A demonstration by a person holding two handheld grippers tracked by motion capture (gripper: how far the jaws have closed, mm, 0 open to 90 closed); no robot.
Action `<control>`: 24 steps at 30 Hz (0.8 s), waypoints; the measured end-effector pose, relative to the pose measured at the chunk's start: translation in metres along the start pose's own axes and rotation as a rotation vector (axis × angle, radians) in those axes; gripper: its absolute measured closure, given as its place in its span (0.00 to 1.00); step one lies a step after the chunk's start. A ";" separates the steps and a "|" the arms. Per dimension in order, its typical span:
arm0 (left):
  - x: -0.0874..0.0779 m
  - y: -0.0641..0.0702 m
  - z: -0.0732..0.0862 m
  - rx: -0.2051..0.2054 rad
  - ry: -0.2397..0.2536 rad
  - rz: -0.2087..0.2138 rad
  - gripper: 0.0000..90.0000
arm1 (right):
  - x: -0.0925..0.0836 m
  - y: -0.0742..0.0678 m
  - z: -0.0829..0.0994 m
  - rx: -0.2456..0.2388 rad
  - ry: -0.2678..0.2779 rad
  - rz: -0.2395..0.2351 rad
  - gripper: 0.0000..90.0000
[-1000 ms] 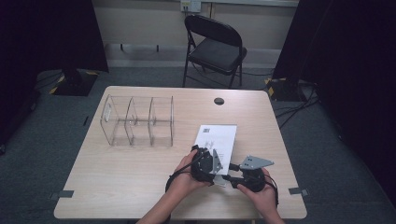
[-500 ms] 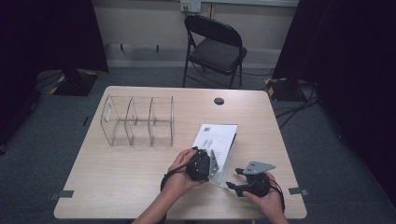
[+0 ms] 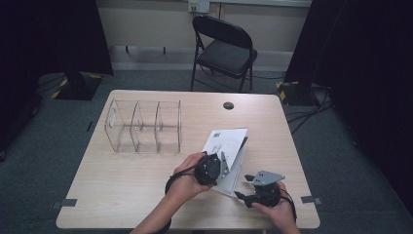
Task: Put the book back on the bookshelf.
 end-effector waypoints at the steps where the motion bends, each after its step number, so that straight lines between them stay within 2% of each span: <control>1: -0.001 -0.001 -0.002 -0.002 -0.007 0.008 0.48 | 0.000 0.000 0.000 -0.001 0.001 -0.002 0.29; 6: -0.009 -0.008 -0.008 -0.017 -0.018 0.024 0.51 | 0.000 0.001 0.002 -0.005 -0.010 0.017 0.29; 8: -0.013 -0.012 -0.011 -0.038 -0.025 0.037 0.52 | 0.001 0.001 0.003 -0.009 -0.018 0.018 0.29; 9: -0.014 -0.014 -0.011 -0.031 -0.032 0.035 0.52 | 0.002 0.001 0.003 -0.013 -0.023 0.019 0.29; 12: -0.014 -0.015 -0.012 -0.042 -0.032 0.042 0.52 | 0.003 0.000 0.003 -0.020 -0.030 0.022 0.29; 20: -0.017 -0.018 -0.018 -0.068 -0.051 0.060 0.53 | 0.010 -0.001 -0.003 -0.050 -0.016 0.066 0.28; 23: -0.017 -0.018 -0.021 -0.072 -0.055 0.067 0.53 | 0.012 -0.002 -0.006 -0.054 -0.017 0.078 0.28; 24: -0.018 -0.019 -0.022 -0.058 -0.067 0.062 0.53 | 0.012 -0.002 -0.007 -0.059 -0.017 0.084 0.28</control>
Point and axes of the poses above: each handheld gripper's, and its own axes: x roughly forward along the jaws, z roughly out of its underside, y roughly to its right, the point moved 1 cm from there along x, roughly forward along the jaws, and after that the axes turned 10 degrees about -y, right-handed, at the moved point
